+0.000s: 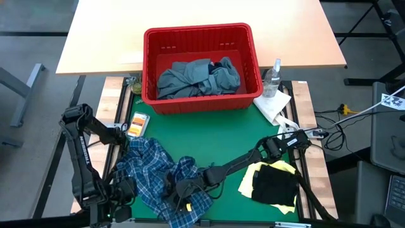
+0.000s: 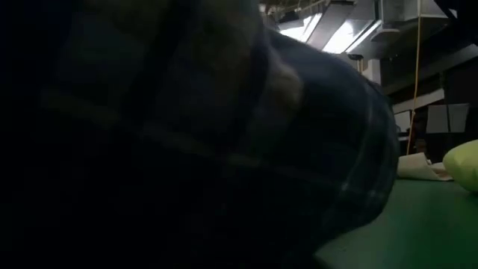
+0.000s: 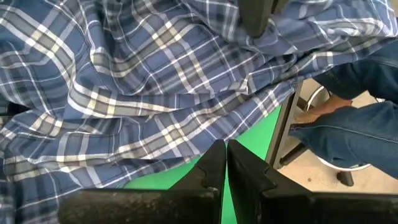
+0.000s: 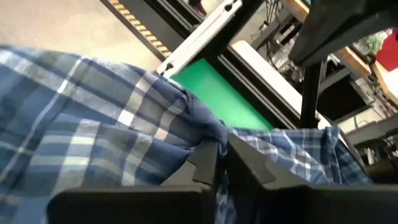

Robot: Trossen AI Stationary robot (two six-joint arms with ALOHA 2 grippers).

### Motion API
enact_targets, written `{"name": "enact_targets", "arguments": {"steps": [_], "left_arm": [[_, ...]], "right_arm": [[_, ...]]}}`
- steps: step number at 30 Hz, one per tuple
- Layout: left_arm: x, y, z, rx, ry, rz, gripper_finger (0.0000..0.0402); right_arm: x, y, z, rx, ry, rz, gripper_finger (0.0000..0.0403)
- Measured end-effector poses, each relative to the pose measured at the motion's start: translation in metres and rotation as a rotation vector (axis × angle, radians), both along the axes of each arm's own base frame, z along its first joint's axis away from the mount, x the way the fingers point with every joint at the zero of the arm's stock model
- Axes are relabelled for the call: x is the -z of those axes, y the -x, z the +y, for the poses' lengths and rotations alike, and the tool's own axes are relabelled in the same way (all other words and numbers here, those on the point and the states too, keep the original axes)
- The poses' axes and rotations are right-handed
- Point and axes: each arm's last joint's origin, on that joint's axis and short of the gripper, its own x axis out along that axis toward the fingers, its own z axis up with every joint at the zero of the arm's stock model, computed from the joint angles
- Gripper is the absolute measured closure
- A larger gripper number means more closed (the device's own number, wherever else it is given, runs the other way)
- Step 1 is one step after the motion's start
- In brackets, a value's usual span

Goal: Fold Laundry from Bin
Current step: Fold the blue shirt

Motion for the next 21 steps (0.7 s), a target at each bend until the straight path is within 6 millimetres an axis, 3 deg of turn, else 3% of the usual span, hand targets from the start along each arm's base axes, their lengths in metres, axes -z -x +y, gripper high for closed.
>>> {"name": "enact_targets", "arguments": {"steps": [4, 9, 15, 21], "left_arm": [[0.000, 0.000, 0.000, -0.005, 0.001, -0.003, 0.0359], [-0.001, -0.003, -0.001, -0.033, 0.015, -0.044, 0.0291], [-0.004, -0.011, -0.007, -0.086, 0.127, -0.093, 0.0223], [-0.004, -0.017, -0.014, -0.117, 0.153, -0.213, 0.0195]], "right_arm": [[-0.002, 0.000, 0.001, -0.033, -0.023, -0.018, 0.0325], [-0.007, -0.001, 0.001, -0.013, -0.043, -0.010, 0.0249], [-0.049, -0.002, 0.002, -0.027, 0.029, 0.038, 0.0199], [-0.089, 0.022, -0.010, -0.037, 0.127, 0.153, 0.0192]]}}
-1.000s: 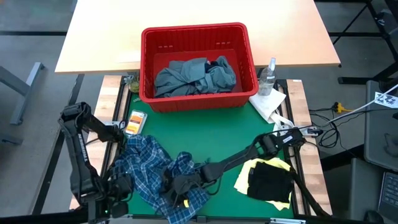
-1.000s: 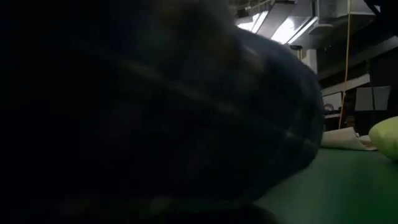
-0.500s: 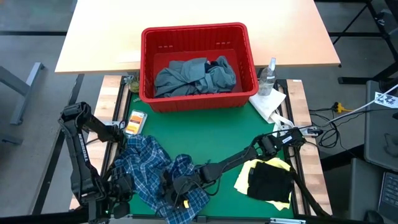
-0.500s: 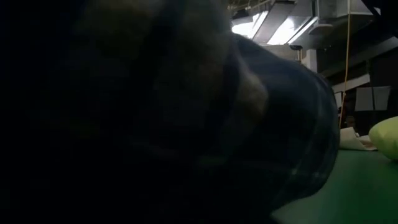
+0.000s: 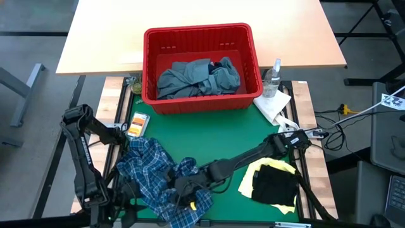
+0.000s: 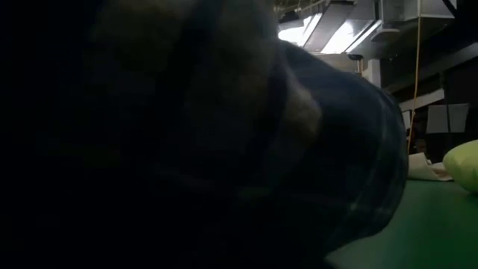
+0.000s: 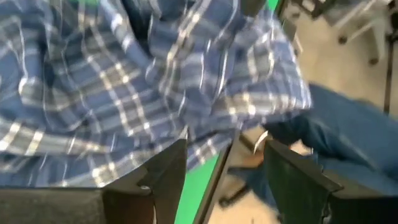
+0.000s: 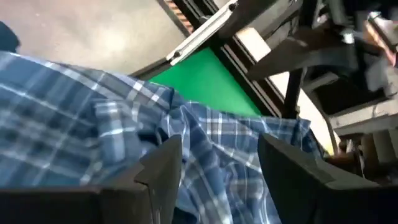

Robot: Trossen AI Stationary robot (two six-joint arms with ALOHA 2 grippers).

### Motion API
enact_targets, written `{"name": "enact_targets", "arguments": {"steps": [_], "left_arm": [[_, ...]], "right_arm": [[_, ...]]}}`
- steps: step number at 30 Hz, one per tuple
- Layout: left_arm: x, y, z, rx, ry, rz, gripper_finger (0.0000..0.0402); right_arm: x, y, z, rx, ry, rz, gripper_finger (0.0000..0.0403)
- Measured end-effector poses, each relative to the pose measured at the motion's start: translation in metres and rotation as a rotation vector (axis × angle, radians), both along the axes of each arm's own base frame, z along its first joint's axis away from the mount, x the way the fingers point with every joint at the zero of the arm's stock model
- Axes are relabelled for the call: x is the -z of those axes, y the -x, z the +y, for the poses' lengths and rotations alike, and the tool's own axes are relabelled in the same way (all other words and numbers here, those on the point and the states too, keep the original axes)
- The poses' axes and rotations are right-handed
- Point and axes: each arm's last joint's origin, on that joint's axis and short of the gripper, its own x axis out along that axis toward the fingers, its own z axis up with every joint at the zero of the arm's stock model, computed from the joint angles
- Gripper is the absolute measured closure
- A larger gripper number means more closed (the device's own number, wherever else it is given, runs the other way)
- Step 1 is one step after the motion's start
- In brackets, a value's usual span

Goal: Fold Laundry from Bin
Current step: Fold the blue shirt

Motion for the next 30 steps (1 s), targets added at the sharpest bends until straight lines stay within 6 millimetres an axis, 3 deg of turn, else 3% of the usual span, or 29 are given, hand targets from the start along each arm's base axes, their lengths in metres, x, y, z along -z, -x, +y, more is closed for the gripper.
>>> {"name": "enact_targets", "arguments": {"steps": [6, 9, 15, 19, 22, 25, 30], "left_arm": [[0.017, -0.009, -0.009, 0.021, -0.087, -0.028, 0.0198], [0.028, -0.017, -0.016, 0.044, -0.131, -0.042, 0.0199], [0.043, -0.037, -0.022, 0.101, -0.239, -0.096, 0.0200], [0.043, -0.049, -0.021, 0.132, -0.272, -0.127, 0.0200], [0.042, -0.054, -0.020, 0.154, -0.289, -0.137, 0.0200], [0.041, -0.058, -0.019, 0.164, -0.297, -0.147, 0.0200], [0.041, -0.062, -0.017, 0.160, -0.294, -0.149, 0.0200]], "right_arm": [[-0.036, 0.034, -0.010, 0.047, 0.083, 0.120, 0.0191], [-0.042, 0.050, -0.007, 0.069, 0.089, 0.204, 0.0191], [-0.030, 0.085, 0.010, 0.214, 0.097, 0.469, 0.0191], [-0.025, 0.119, 0.014, 0.344, 0.239, 0.639, 0.0191], [-0.033, 0.139, 0.015, 0.476, 0.347, 0.633, 0.0191], [-0.035, 0.145, 0.016, 0.538, 0.339, 0.592, 0.0191], [-0.020, 0.147, 0.012, 0.496, 0.416, 0.672, 0.0191]]}}
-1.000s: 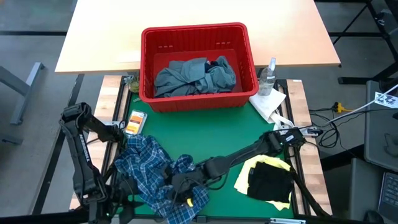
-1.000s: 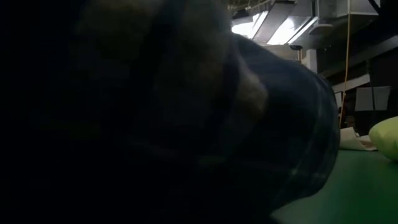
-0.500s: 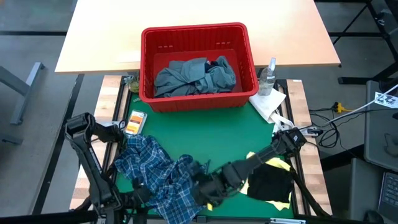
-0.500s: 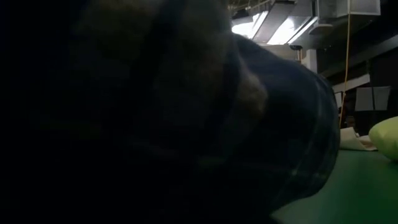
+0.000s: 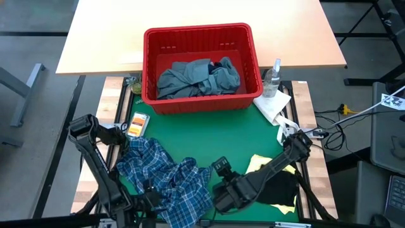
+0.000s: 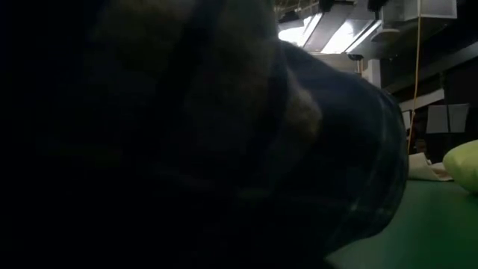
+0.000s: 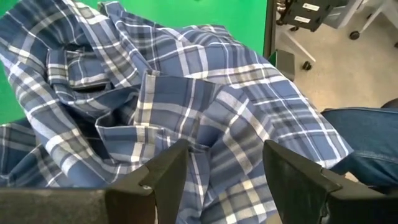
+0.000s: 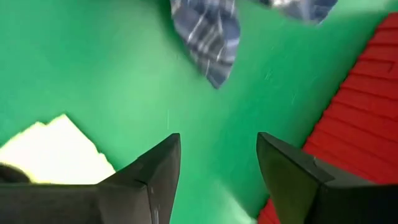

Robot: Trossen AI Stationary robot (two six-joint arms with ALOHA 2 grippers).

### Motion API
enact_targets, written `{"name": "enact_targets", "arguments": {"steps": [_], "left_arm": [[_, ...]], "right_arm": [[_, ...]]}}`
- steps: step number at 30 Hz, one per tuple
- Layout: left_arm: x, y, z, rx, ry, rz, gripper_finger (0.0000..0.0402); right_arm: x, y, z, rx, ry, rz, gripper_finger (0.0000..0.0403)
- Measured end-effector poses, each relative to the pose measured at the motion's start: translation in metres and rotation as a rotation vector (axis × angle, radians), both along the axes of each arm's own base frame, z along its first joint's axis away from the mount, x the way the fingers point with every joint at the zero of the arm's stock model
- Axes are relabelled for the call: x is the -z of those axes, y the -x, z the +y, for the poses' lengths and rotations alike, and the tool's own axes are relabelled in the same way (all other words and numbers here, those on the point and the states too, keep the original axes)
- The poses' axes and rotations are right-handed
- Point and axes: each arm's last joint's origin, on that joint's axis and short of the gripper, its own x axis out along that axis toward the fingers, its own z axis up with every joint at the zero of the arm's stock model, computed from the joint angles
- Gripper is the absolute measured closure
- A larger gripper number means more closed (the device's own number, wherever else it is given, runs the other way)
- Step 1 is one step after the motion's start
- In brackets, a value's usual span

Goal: Fold Laundry from Bin
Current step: Fold the blue shirt

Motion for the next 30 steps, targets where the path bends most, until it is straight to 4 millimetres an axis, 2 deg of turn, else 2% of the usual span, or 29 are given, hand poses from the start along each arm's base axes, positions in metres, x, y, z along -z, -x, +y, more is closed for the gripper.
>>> {"name": "enact_targets", "arguments": {"steps": [5, 9, 14, 18, 23, 27, 30], "left_arm": [[0.000, -0.001, 0.000, 0.000, 0.000, 0.001, 0.0200], [0.000, 0.000, 0.000, 0.002, 0.000, 0.003, 0.0200], [0.000, 0.000, 0.000, 0.002, 0.001, 0.003, 0.0200], [0.000, 0.000, 0.000, 0.001, 0.000, 0.002, 0.0200], [0.000, 0.000, 0.000, 0.000, 0.000, 0.001, 0.0200], [0.000, 0.000, 0.000, 0.000, 0.003, -0.001, 0.0200], [0.000, 0.000, 0.000, 0.000, 0.003, -0.001, 0.0200]], "right_arm": [[0.017, 0.002, -0.014, -0.015, 0.023, 0.102, 0.0191], [0.017, 0.018, -0.031, 0.026, 0.012, 0.105, 0.0191], [0.028, 0.046, -0.048, 0.164, -0.145, -0.049, 0.0191], [0.045, 0.060, -0.054, 0.448, -0.434, -0.277, 0.0191], [0.071, 0.055, -0.051, 0.820, -0.784, -0.460, 0.0191], [0.079, 0.043, -0.050, 0.947, -0.966, -0.547, 0.0191], [0.084, 0.033, -0.053, 0.977, -1.002, -0.595, 0.0191]]}}
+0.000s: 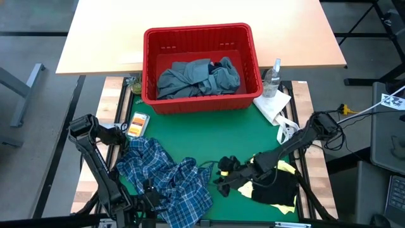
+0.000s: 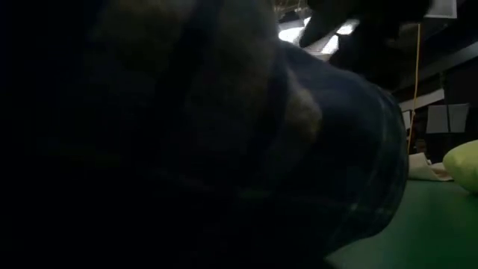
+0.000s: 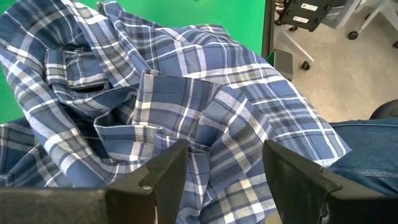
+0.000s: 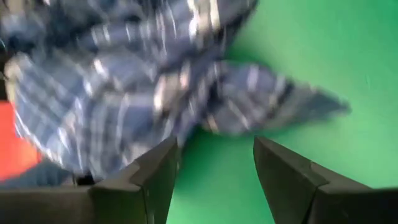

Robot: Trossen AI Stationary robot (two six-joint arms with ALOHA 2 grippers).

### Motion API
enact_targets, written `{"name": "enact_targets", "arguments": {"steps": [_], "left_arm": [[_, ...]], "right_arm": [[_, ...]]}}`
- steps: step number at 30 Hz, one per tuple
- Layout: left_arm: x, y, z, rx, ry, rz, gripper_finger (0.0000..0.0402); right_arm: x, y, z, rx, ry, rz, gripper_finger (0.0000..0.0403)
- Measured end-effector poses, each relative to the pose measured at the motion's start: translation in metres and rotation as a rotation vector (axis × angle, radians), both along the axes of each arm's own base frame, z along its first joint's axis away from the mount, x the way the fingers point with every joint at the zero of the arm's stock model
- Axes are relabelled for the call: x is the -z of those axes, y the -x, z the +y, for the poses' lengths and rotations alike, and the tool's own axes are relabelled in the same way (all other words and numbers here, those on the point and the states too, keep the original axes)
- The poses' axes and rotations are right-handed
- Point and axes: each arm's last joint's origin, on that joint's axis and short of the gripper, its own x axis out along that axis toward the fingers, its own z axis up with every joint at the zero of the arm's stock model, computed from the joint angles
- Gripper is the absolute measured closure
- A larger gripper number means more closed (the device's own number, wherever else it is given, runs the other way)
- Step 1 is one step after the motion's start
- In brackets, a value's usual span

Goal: Fold Laundry from Bin
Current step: Fold the blue shirt

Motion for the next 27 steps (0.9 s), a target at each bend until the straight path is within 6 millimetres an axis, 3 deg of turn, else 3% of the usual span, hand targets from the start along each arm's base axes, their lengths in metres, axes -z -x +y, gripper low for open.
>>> {"name": "enact_targets", "arguments": {"steps": [9, 20, 27], "left_arm": [[0.000, -0.001, 0.000, 0.001, -0.001, -0.002, 0.0200], [0.000, -0.001, 0.000, 0.003, -0.002, -0.002, 0.0200], [0.000, -0.001, 0.000, 0.003, -0.002, -0.002, 0.0200]], "right_arm": [[0.017, -0.020, -0.013, 0.103, -0.091, -0.001, 0.0191], [0.034, -0.035, -0.006, 0.118, -0.185, -0.055, 0.0191], [0.031, -0.041, -0.005, 0.149, -0.197, -0.141, 0.0191]]}}
